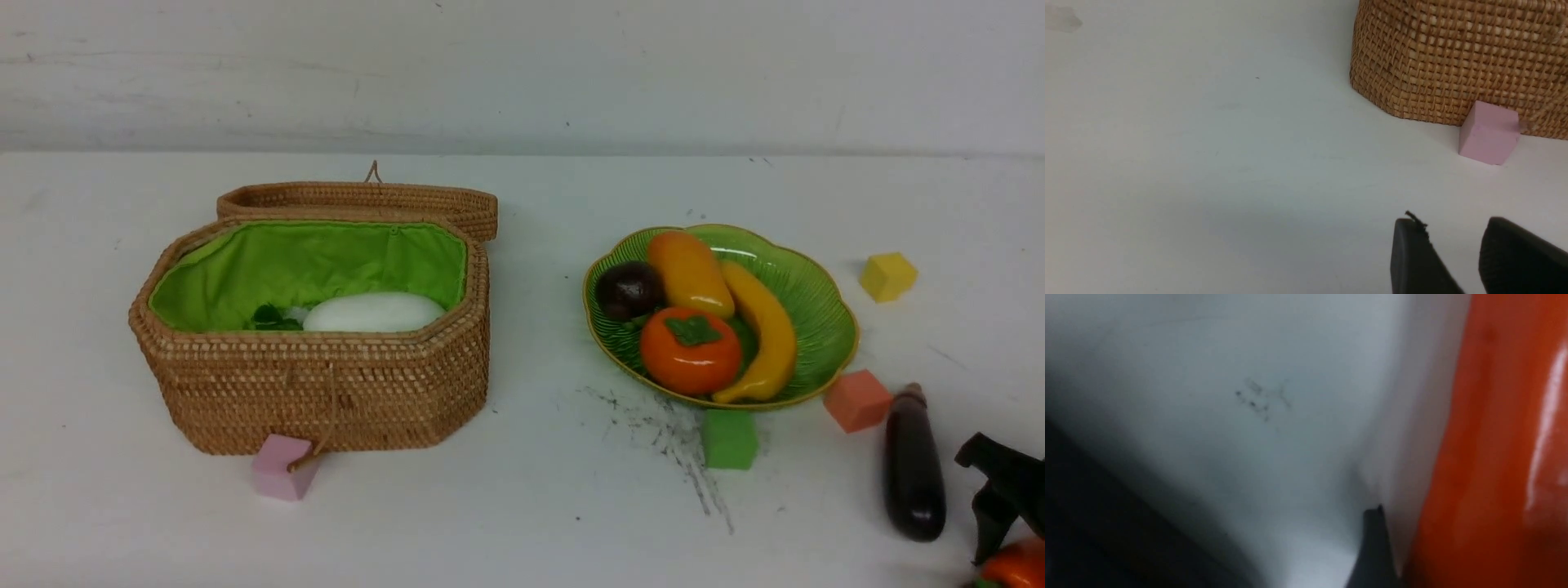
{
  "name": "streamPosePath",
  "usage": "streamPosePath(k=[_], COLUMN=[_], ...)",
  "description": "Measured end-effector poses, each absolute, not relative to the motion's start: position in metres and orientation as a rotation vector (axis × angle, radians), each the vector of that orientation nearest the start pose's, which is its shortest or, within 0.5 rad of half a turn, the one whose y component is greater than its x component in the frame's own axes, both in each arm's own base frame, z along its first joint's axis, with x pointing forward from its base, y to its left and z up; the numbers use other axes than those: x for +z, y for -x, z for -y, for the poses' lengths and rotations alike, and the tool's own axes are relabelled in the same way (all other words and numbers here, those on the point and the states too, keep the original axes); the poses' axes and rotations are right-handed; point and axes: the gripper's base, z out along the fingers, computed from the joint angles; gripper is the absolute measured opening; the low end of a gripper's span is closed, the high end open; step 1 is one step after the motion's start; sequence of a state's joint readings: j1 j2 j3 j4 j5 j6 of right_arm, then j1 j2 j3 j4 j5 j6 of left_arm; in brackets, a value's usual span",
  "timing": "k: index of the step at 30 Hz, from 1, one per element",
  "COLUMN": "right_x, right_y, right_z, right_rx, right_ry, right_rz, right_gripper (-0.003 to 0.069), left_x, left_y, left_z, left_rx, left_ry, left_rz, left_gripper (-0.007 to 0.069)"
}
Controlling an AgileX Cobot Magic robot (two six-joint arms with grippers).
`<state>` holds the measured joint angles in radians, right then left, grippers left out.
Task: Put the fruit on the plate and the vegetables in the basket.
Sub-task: Use the right arm to grab a carrot and put it into the left basket
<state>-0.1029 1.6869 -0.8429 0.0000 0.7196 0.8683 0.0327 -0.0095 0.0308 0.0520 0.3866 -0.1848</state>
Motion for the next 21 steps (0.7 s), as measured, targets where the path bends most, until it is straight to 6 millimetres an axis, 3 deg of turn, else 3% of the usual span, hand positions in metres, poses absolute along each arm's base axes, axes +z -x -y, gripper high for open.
streamPosePath(k=[1, 6, 10, 13, 16, 18, 19, 21], right_x=[0.152, 0.158, 0.186, 0.229, 0.286, 0.315, 0.318, 0.348], right_y=[-0.275, -0.272, -0.270, -0.275, -0.284, -0.288, -0.289, -0.295], right_z=[0.028, 0.030, 0.033, 0.036, 0.034, 0.024, 0.024, -0.002], right_rx=[0.055, 0.034, 0.058, 0.119, 0.235, 0.283, 0.289, 0.348], right_ry=[-1.425, -1.381, -1.313, -1.231, -1.098, -0.970, -0.967, -0.768], right_rz=[-2.699, -2.692, -2.567, -2.387, -2.174, -2.112, -2.102, -2.085], right_gripper=[0.0393, 0.0397, 0.0397, 0.0397, 0.0397, 0.0397, 0.0397, 0.0397], left_x=[0.169, 0.169, 0.169, 0.169, 0.169, 0.169, 0.169, 0.169], left_y=[-0.052, -0.052, -0.052, -0.052, -0.052, -0.052, -0.052, -0.052], left_z=[-0.003, -0.003, -0.003, -0.003, -0.003, -0.003, -0.003, -0.003], left_rx=[-0.052, -0.052, -0.052, -0.052, -0.052, -0.052, -0.052, -0.052], left_ry=[0.173, 0.173, 0.173, 0.173, 0.173, 0.173, 0.173, 0.173], left_rz=[-1.883, -1.883, -1.883, -1.883, -1.883, -1.883, -1.883, -1.883], left_gripper=[0.0238, 0.0238, 0.0238, 0.0238, 0.0238, 0.0238, 0.0238, 0.0238])
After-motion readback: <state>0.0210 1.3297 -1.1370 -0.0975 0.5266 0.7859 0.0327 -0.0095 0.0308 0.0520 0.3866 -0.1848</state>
